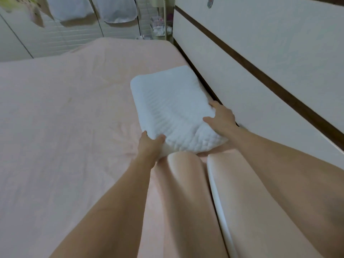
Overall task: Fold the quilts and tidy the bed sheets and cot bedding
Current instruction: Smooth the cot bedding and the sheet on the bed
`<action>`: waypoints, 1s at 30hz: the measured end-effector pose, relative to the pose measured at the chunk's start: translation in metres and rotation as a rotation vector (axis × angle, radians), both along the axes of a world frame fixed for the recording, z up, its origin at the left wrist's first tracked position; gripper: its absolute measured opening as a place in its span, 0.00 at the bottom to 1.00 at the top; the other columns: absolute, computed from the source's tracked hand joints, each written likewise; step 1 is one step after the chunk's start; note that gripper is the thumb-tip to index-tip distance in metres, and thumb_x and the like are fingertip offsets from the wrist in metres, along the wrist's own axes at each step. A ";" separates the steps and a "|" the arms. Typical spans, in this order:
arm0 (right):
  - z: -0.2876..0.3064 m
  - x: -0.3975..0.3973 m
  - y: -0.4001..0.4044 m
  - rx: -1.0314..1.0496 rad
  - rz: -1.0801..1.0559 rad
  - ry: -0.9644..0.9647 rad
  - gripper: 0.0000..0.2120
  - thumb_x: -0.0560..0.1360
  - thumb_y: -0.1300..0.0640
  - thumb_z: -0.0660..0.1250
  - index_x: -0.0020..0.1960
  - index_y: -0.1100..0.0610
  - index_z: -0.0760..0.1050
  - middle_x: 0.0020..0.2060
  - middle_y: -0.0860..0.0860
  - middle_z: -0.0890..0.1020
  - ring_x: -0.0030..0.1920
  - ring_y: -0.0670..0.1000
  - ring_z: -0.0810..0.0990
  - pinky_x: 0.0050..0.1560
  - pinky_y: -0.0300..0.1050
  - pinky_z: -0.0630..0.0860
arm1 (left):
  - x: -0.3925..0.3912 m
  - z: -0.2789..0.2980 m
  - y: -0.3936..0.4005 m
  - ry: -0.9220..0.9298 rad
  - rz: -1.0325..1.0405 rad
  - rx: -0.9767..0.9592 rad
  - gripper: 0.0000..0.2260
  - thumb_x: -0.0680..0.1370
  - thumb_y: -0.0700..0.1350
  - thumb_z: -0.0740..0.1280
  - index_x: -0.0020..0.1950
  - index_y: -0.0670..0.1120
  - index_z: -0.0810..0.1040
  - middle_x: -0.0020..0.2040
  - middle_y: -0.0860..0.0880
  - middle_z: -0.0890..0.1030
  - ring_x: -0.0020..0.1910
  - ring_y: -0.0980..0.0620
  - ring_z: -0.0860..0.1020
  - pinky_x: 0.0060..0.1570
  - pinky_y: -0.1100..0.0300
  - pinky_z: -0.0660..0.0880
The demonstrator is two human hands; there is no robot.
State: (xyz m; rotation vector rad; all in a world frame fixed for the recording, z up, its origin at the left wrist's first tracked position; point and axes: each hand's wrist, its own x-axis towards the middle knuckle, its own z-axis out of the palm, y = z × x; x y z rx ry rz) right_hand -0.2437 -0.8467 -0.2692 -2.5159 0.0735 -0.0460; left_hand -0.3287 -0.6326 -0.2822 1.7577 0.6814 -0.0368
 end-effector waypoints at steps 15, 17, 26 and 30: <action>-0.010 -0.174 -0.039 -0.623 0.145 0.082 0.28 0.80 0.37 0.48 0.70 0.54 0.64 0.65 0.56 0.71 0.66 0.58 0.66 0.67 0.56 0.58 | -0.120 0.013 -0.036 0.293 -0.079 -0.030 0.45 0.63 0.63 0.75 0.74 0.50 0.60 0.68 0.49 0.70 0.64 0.43 0.71 0.52 0.44 0.75; -0.010 -0.179 -0.033 -0.629 0.201 0.065 0.30 0.79 0.35 0.47 0.72 0.53 0.62 0.65 0.56 0.71 0.66 0.58 0.66 0.69 0.57 0.56 | -0.130 0.011 -0.034 0.289 -0.058 -0.012 0.43 0.64 0.63 0.74 0.73 0.49 0.61 0.67 0.49 0.70 0.63 0.42 0.72 0.49 0.46 0.75; -0.028 -0.273 -0.056 -0.616 0.338 -0.003 0.32 0.79 0.36 0.44 0.78 0.46 0.38 0.78 0.54 0.42 0.77 0.55 0.39 0.75 0.56 0.37 | -0.239 -0.002 -0.096 0.007 -0.448 0.778 0.37 0.78 0.65 0.54 0.78 0.55 0.36 0.77 0.47 0.31 0.77 0.39 0.40 0.72 0.43 0.57; -0.045 -0.343 -0.069 -0.598 0.360 0.035 0.31 0.79 0.36 0.43 0.78 0.45 0.37 0.78 0.52 0.41 0.77 0.53 0.38 0.75 0.53 0.35 | -0.276 -0.005 -0.108 0.060 -0.609 0.956 0.32 0.80 0.62 0.49 0.77 0.56 0.35 0.74 0.49 0.26 0.75 0.36 0.36 0.72 0.40 0.54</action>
